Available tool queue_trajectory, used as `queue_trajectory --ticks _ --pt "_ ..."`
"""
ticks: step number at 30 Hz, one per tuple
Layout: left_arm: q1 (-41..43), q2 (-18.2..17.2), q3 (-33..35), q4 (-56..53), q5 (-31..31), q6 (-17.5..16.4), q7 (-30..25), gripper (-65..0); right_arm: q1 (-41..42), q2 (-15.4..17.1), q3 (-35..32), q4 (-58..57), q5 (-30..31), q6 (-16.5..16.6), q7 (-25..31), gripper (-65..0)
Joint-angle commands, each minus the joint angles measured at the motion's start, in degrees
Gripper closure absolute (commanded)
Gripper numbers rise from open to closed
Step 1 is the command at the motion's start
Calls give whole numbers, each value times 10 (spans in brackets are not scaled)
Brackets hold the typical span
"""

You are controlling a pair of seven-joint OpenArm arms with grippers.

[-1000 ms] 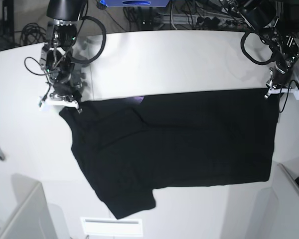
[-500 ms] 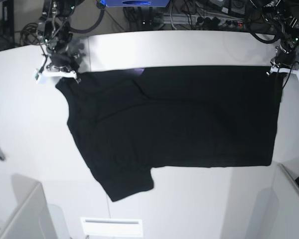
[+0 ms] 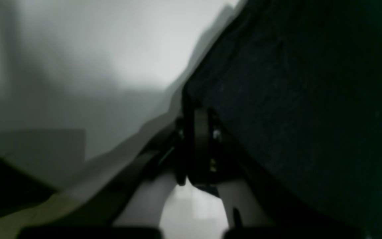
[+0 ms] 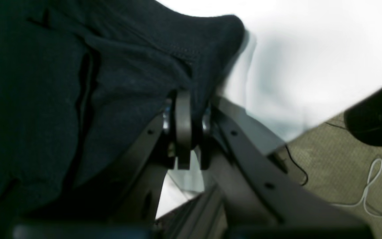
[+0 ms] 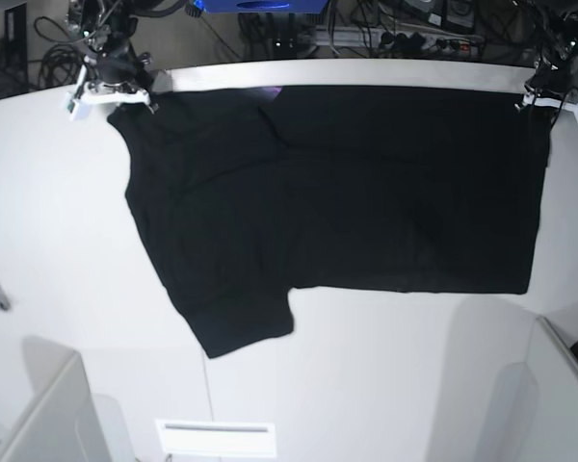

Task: Fold the T-shirt properly
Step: 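Release the shoulder edge and raise both grippers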

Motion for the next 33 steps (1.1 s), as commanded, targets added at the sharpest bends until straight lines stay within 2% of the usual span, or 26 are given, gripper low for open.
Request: queue_trajectory --ticks 1,9,19,21,23,24,26,28,33 --pt "8 -6 -3 6 10 7 13 0 -11 4 3 10 -2 0 5 0" --pt "20 -6 -46 9 10 7 13 0 -30 3 3 9 -2 0 5 0" --pt "22 0 -48 11 10 7 13 0 -34 -6 3 15 -2 0 -4 0" --pt "27 1 -55 11 10 7 13 -181 -34 -6 7 18 -2 0 -18 -141" --pt "27 2 -64 11 10 7 13 -334 -34 -7 7 23 -4 0 -19 -255" --pt "27 2 -67 11 10 7 13 -406 -36 -7 7 26 -4 0 -19 -297" --pt "26 1 -68 12 10 7 13 -522 -45 -7 8 39 -4 0 -13 -312" --pt "26 1 -78 20 10 6 13 -574 -54 -7 14 57 -4 0 -5 -312" --pt "26 3 -137 91 7 2 13 -578 -53 -6 54 91 -4 1 -4 -312"
